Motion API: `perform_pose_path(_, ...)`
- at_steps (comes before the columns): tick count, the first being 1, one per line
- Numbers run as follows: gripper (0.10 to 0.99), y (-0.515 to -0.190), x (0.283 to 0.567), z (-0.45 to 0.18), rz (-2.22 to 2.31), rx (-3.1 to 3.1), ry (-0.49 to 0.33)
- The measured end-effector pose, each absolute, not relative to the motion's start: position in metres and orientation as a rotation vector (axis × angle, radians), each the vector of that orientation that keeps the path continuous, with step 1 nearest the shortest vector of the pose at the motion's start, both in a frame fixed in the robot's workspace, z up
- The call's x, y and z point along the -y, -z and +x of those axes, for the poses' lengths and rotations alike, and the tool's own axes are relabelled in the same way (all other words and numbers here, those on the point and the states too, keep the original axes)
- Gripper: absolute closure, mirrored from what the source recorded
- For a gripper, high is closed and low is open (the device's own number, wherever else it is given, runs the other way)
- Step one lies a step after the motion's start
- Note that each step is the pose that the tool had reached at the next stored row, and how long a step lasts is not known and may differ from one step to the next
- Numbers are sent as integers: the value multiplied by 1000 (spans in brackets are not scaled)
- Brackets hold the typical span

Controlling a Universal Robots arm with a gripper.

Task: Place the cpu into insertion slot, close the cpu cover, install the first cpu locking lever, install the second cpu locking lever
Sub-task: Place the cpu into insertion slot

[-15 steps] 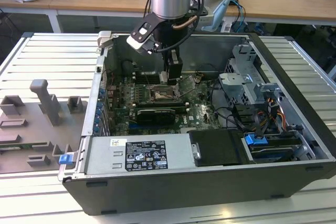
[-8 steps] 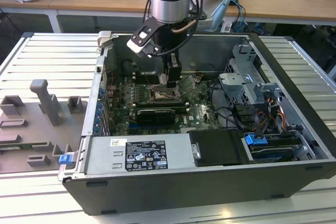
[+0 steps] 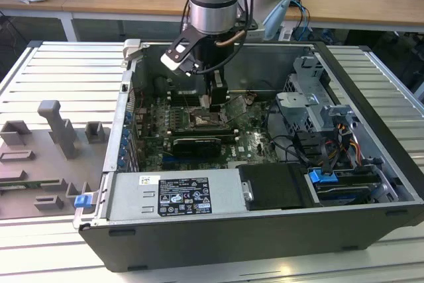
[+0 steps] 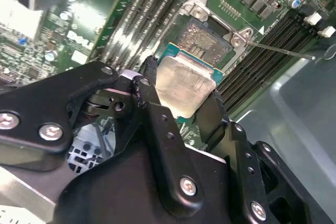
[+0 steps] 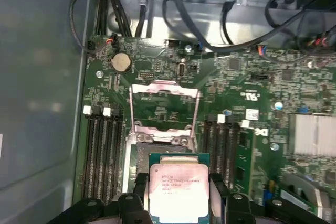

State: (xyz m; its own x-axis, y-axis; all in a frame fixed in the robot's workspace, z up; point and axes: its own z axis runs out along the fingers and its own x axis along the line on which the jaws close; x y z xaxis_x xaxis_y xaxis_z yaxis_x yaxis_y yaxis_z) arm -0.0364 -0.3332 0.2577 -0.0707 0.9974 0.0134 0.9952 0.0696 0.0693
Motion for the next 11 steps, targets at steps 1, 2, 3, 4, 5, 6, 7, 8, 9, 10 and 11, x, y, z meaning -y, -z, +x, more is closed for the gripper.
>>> perform_pose_path(1, 545, -255, 332, -36, 2125, -2260, -93)
perform_pose_path(2, 545, -253, 331, -36, 2134, -2252, -92)
perform_pose_path(3, 545, -251, 331, -36, 2142, -2245, -92)
perform_pose_path(4, 545, -248, 329, -36, 2151, -2236, -92)
perform_pose_path(5, 545, -246, 329, -37, 2151, -2235, -92)
perform_pose_path(6, 545, -245, 328, -38, 2151, -2234, -92)
perform_pose_path(7, 545, -243, 327, -42, 2151, -2234, -92)
perform_pose_path(8, 545, -242, 327, -44, 2151, -2234, -93)
perform_pose_path(9, 545, -241, 326, -46, 2151, -2234, -93)
perform_pose_path(10, 545, -238, 324, -47, 2151, -2234, -93)
perform_pose_path(11, 545, -236, 322, -47, 2152, -2233, -93)
